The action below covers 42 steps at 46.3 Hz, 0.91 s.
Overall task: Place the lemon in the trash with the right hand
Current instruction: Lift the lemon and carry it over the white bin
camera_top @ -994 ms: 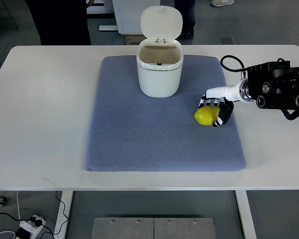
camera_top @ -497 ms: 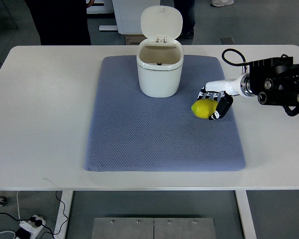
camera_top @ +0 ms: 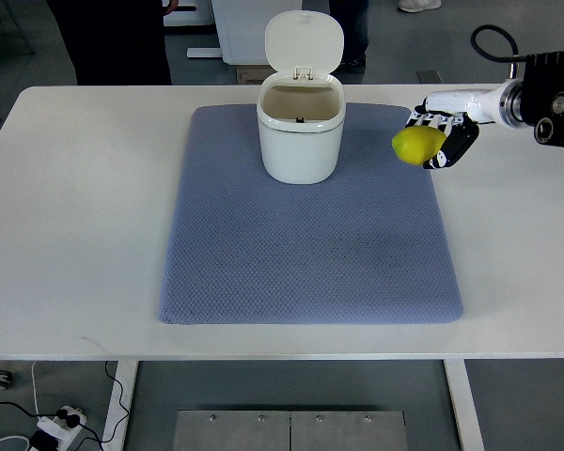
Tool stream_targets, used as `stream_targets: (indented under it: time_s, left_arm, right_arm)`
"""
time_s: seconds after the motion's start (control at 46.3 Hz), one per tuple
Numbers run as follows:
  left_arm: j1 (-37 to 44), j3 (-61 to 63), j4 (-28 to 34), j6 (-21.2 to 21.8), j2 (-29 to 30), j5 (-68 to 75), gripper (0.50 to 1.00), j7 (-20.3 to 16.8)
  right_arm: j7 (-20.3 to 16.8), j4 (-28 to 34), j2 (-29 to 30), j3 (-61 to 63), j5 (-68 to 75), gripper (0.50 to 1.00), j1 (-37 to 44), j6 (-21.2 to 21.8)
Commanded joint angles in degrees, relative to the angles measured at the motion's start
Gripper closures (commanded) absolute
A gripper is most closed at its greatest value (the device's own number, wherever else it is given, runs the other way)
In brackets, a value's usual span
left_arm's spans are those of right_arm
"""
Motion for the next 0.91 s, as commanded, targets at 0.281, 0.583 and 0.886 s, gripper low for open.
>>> stream_targets:
  time_s: [0.281,0.583,0.886]
  left_arm:
    - [0.0,0.0,0.0,0.0,0.0,0.0,0.500,0.0]
    - [0.0,0.0,0.0,0.0,0.0,0.0,0.500,0.0]
    - [0.0,0.0,0.0,0.0,0.0,0.0,0.500,0.0]
  right_arm:
    - [-0.1,-3.0,0.0,3.3,2.5,1.000,2.6,0.3]
    - [-0.8,-6.6,1.9,6.9,7.6,1.000,2.0,0.0]
    - [-1.8,-12.3,7.4,10.6,11.3,1.000,-0.7,0.3]
